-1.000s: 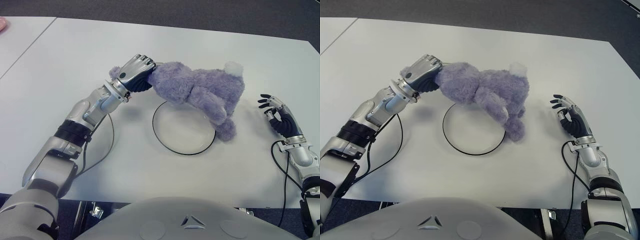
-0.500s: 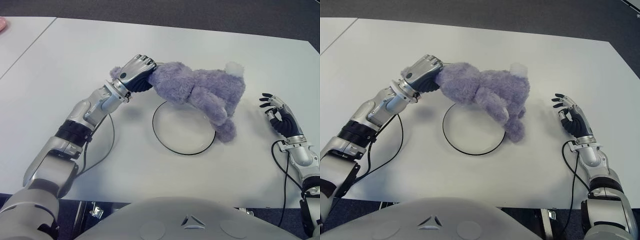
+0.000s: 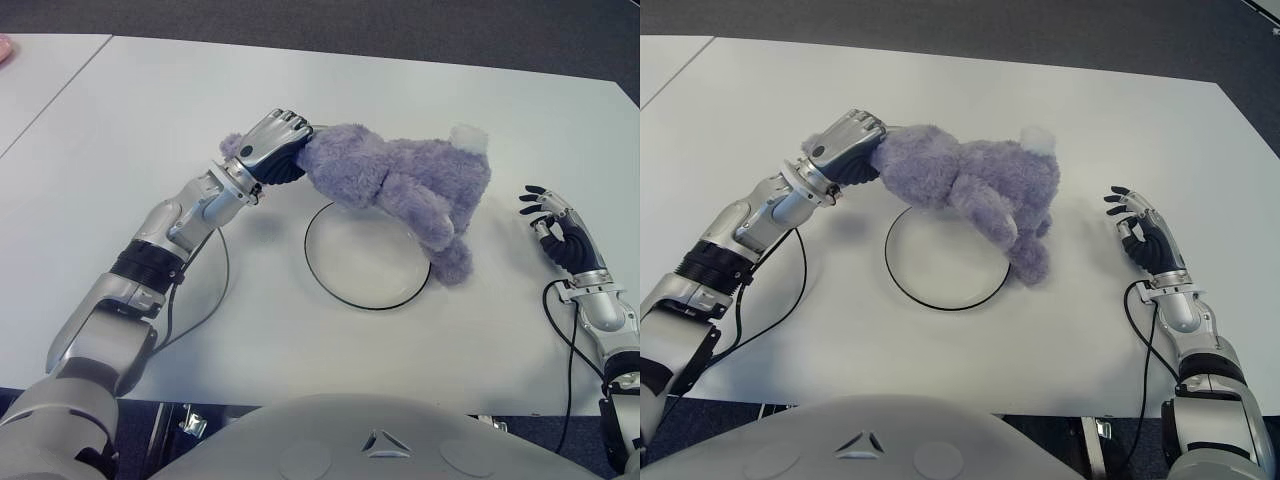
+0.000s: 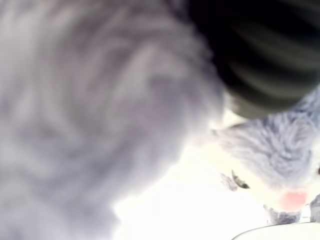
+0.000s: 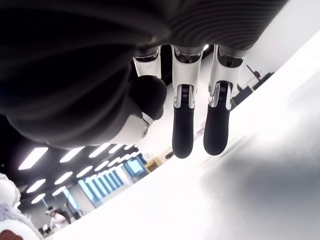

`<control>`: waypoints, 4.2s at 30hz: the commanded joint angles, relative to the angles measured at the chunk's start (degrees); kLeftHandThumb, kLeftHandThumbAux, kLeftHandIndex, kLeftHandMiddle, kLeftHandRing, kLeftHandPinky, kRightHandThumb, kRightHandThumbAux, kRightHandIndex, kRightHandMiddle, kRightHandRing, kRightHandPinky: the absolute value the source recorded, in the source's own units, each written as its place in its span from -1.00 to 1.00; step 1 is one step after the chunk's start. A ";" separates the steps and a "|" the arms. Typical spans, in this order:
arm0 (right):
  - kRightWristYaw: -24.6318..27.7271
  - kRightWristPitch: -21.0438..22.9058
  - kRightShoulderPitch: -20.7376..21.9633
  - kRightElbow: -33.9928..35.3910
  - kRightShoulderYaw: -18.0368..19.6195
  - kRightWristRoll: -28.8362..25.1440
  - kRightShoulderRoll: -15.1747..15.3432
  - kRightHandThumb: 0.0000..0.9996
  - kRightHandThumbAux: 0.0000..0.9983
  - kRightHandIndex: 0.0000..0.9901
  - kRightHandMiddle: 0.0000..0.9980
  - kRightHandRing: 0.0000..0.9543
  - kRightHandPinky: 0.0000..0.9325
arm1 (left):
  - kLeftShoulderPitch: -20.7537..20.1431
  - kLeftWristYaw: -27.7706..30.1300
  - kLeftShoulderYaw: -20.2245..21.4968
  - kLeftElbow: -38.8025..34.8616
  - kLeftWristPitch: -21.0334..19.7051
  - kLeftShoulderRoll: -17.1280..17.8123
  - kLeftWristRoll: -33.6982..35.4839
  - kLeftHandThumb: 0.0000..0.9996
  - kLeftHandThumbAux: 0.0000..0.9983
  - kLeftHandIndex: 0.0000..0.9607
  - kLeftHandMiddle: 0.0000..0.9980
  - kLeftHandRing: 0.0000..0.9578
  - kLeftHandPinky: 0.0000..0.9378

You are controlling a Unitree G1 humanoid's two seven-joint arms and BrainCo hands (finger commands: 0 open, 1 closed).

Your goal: Put the doll into the plate.

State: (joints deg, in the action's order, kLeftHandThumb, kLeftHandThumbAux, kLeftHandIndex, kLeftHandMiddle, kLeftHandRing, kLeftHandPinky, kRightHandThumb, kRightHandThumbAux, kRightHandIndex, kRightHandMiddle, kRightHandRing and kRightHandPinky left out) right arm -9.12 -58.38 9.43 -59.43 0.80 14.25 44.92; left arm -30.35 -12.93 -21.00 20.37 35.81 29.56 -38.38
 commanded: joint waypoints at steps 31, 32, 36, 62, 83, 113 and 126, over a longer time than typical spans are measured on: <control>2.04 6.16 -6.58 -2.87 -4.42 1.88 -10.82 1.00 0.49 -0.63 -0.76 -0.36 -0.11 | 1.00 0.34 0.57 0.08 0.03 -0.19 -0.94 0.43 0.41 -0.08 0.71 0.78 0.75; 2.07 6.15 -6.63 -2.79 -4.42 1.88 -10.82 1.00 0.49 -0.63 -0.76 -0.36 -0.11 | 1.05 0.40 0.60 -0.04 0.00 -0.18 -0.91 0.43 0.41 -0.08 0.71 0.78 0.75; 2.21 6.02 -6.89 -2.52 -4.44 1.86 -10.68 1.00 0.49 -0.63 -0.76 -0.36 -0.11 | 10.52 -19.67 -0.78 2.61 17.83 0.74 -7.52 0.39 0.42 -0.11 0.43 0.48 0.53; 2.02 6.50 -8.31 -0.56 -4.55 1.91 -10.10 1.00 0.48 -0.62 -0.75 -0.33 -0.11 | 9.72 -20.85 -0.98 6.44 25.83 -3.18 -10.56 0.38 0.41 -0.11 0.37 0.44 0.53; 2.23 6.88 -8.05 -0.70 -4.56 1.78 -10.25 1.00 0.48 -0.62 -0.76 -0.34 -0.11 | 8.22 -28.31 -2.65 6.71 23.91 -2.59 -20.41 0.37 0.42 -0.12 0.44 0.54 0.62; 2.39 6.24 -8.28 -1.69 -4.63 1.52 -10.98 1.00 0.48 -0.62 -0.78 -0.36 -0.11 | -1.56 -14.97 -2.98 18.92 14.54 -6.47 -10.13 0.40 0.40 -0.11 0.37 0.60 0.78; 3.44 5.75 -8.79 -1.76 -4.17 0.17 -11.43 1.00 0.49 -0.61 -0.76 -0.37 -0.11 | -4.74 -17.29 -4.75 22.81 9.54 -8.02 -12.13 0.43 0.39 -0.08 0.63 0.77 0.89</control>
State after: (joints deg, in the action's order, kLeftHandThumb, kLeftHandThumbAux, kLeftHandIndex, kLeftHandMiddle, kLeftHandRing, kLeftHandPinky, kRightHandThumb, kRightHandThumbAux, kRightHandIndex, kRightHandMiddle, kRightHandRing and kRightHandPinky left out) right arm -8.05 -55.40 8.59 -56.25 0.70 13.31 44.55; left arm -33.68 -29.47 -24.55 40.62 47.37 22.68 -49.54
